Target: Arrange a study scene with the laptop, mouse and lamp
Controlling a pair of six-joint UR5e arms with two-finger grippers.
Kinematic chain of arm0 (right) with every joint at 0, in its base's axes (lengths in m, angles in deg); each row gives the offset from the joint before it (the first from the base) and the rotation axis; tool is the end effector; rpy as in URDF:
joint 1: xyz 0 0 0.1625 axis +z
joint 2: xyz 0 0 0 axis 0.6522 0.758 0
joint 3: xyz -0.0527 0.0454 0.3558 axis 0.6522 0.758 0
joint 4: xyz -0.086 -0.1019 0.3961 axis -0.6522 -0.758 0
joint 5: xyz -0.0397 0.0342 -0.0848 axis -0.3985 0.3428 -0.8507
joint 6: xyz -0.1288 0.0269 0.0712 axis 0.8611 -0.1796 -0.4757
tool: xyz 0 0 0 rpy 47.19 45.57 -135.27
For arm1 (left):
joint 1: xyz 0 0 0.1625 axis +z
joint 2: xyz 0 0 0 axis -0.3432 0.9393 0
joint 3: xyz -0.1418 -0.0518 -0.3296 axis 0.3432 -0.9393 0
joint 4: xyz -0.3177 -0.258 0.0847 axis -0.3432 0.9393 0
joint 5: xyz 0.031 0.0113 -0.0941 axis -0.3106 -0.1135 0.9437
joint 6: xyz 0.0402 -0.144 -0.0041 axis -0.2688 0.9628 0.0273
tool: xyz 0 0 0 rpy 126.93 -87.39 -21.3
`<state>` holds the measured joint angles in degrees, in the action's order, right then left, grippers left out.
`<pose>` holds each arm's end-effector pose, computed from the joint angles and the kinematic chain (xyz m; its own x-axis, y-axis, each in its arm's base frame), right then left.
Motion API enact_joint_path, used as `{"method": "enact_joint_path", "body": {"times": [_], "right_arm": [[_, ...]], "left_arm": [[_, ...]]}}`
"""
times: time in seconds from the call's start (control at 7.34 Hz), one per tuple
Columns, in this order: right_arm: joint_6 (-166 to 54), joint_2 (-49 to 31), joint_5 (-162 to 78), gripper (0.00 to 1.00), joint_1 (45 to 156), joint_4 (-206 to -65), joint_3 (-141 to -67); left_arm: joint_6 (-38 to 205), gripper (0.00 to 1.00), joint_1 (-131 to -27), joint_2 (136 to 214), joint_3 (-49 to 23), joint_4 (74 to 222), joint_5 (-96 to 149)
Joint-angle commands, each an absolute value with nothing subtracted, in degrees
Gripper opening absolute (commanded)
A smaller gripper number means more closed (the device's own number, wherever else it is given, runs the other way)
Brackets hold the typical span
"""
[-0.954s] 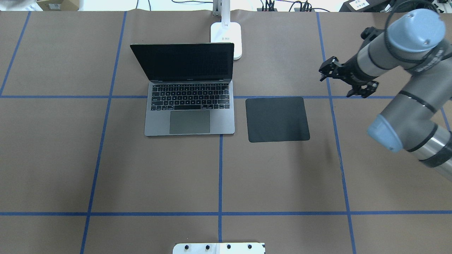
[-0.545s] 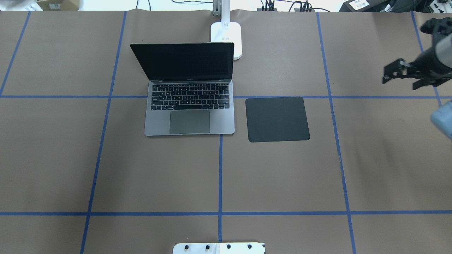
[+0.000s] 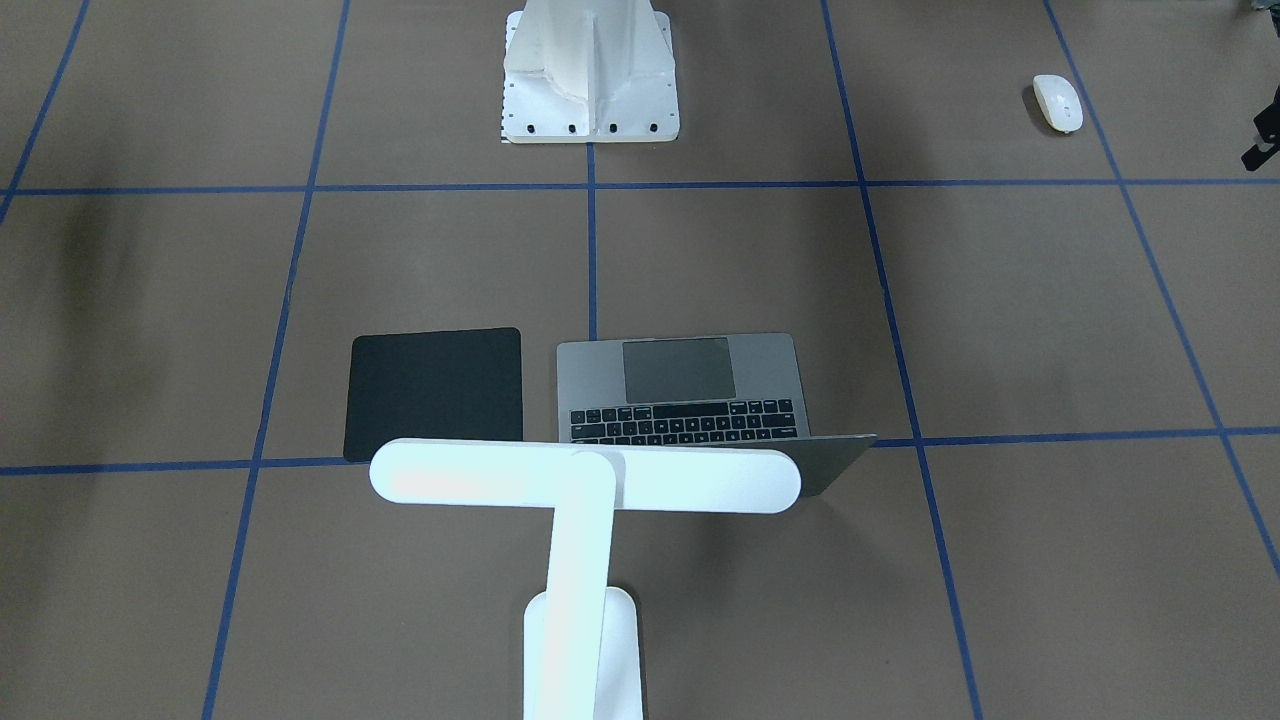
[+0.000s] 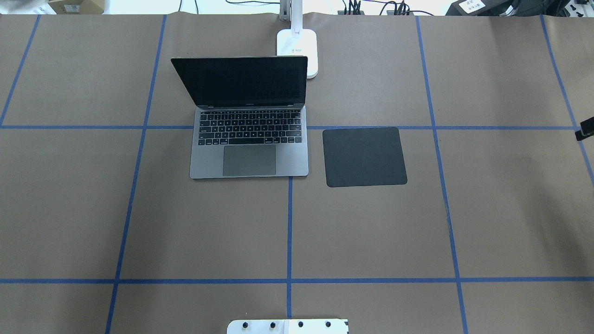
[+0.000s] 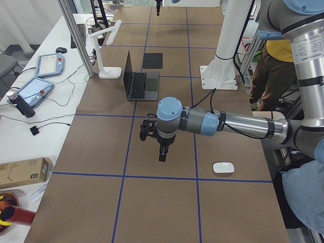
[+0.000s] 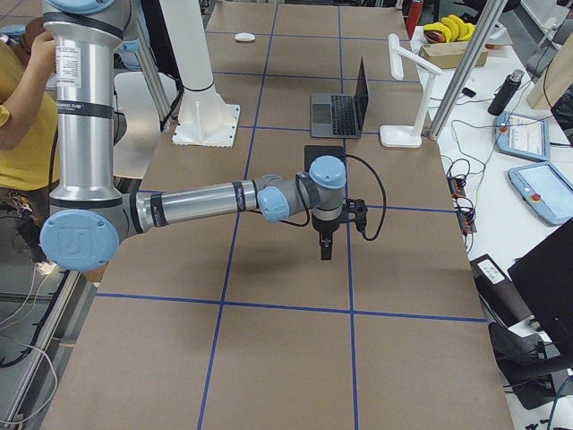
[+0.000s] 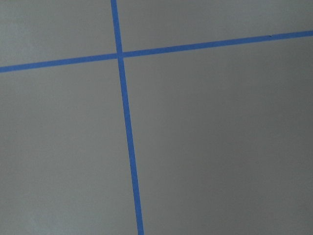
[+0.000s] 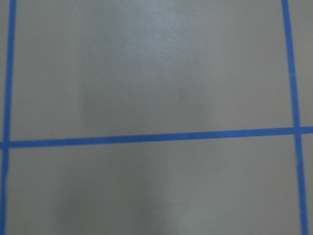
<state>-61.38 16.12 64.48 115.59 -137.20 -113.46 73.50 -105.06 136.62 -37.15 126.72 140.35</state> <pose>-0.0912 -0.4852 0.5526 0.7370 -0.0262 0.6754 -0.0287 0.9971 0.0701 0.0082 -0.3961 0.5469 0.6896 0.1160 -0.7149 -0.0276 0.9906 0.1341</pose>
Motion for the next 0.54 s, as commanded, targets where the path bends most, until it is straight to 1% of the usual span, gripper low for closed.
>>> {"method": "enact_joint_path", "body": {"times": [0.0, 0.14, 0.41], "right_arm": [[-59.24, 18.27, 64.82, 1.0, 116.82, -137.13, -113.29], [-59.24, 18.44, 64.82, 1.0, 116.82, -137.13, -113.37], [-59.33, 18.45, 64.73, 1.0, 116.82, -137.13, -113.2]], "left_arm": [[74.81, 1.0, -102.7, 129.75, -37.4, 133.32, 139.3], [77.69, 1.0, -101.91, 126.41, -37.4, 137.7, 139.12], [88.4, 1.0, -95.87, 118.77, -37.4, 150.69, 136.68]]}}
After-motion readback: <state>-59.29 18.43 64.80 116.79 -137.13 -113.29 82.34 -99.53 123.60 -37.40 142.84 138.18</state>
